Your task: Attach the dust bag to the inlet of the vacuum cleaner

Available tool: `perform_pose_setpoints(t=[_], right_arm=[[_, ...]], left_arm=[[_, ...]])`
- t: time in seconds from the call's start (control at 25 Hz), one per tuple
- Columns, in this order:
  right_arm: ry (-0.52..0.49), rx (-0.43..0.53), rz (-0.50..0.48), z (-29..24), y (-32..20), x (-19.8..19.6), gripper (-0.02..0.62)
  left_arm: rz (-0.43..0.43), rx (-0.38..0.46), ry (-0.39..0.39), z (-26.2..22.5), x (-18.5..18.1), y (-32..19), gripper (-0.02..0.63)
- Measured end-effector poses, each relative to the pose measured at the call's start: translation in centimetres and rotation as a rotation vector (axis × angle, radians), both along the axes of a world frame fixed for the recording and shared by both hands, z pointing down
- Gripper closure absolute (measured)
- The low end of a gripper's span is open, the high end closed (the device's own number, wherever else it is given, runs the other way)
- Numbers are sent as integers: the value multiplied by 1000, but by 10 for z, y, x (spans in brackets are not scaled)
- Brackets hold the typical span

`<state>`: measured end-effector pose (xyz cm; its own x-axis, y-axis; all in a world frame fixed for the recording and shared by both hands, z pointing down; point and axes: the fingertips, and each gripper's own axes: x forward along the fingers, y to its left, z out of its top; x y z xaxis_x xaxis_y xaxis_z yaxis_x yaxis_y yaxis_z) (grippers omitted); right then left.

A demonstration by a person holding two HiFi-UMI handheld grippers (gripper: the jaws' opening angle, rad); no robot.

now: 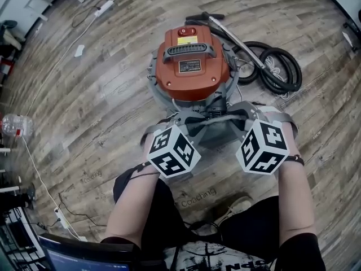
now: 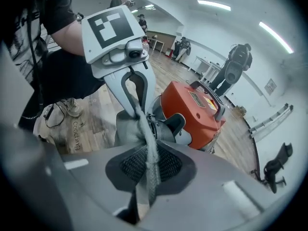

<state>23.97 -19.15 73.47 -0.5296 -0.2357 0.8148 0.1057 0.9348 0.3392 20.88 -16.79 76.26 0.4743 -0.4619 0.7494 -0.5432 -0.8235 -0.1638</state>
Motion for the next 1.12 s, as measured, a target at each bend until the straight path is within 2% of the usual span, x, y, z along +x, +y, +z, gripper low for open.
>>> perform_pose_setpoints(t=[0.08, 0.24, 0.36, 0.56, 0.76, 0.88, 1.12], right_arm=[[-5, -28, 10, 3, -1, 8, 568], [-6, -67, 27, 13, -1, 16, 572], [-16, -99, 51, 22, -3, 22, 574], [13, -94, 63, 37, -9, 25, 572], [4, -32, 40, 24, -12, 16, 571], [4, 6, 24, 14, -9, 10, 569], [-29, 27, -6, -3, 1, 0, 569]], left_arm=[[6, 13, -8, -4, 3, -8, 566], [32, 30, -90, -10, 6, -18, 549], [45, 52, -109, -17, 12, -19, 549], [76, 89, -139, -26, 23, -18, 552], [90, 45, -100, -15, 16, -2, 572], [66, 42, -61, -9, 10, 2, 572], [39, 18, 12, 0, -2, -1, 572]])
